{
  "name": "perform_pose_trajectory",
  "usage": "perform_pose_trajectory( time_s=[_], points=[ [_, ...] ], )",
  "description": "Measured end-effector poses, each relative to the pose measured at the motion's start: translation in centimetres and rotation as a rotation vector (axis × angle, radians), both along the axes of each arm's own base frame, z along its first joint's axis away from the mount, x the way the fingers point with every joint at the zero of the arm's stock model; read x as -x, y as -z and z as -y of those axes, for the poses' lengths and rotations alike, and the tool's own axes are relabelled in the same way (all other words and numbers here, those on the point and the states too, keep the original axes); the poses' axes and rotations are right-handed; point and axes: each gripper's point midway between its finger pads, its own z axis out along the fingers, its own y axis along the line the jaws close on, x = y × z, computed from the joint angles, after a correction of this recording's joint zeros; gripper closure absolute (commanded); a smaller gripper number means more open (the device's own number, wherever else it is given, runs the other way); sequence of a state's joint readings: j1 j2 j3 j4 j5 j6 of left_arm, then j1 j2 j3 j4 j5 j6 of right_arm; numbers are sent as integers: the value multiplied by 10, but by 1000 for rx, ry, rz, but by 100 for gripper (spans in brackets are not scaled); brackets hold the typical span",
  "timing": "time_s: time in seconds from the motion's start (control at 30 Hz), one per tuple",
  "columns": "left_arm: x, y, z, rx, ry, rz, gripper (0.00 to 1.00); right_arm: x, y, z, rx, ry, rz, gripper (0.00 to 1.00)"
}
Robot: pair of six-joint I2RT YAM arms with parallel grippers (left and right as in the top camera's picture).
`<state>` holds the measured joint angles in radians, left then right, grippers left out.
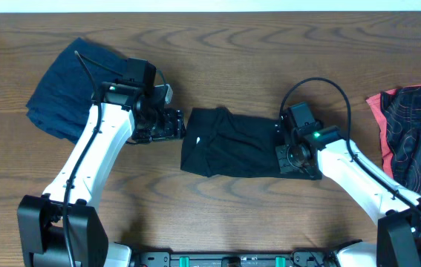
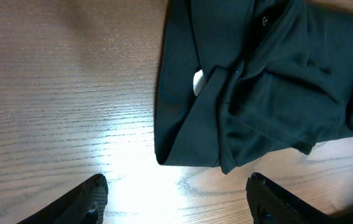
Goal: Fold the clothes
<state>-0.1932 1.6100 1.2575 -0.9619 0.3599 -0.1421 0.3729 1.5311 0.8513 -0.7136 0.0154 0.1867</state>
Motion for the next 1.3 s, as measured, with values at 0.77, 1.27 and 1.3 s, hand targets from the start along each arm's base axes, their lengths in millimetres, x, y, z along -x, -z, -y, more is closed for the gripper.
perform_pose_trajectory(
  time_s=[0.77, 1.27, 1.3],
  points=[
    [0, 0, 0, 0, 0, 1, 27, 24, -42, -12, -62, -51, 9, 96],
    [0, 0, 0, 0, 0, 1, 27, 38, -30, -45, -59, -330, -16, 66],
    [0, 0, 0, 0, 0, 1, 26, 38, -30, -46, -62, -333, -14, 66]
  ],
)
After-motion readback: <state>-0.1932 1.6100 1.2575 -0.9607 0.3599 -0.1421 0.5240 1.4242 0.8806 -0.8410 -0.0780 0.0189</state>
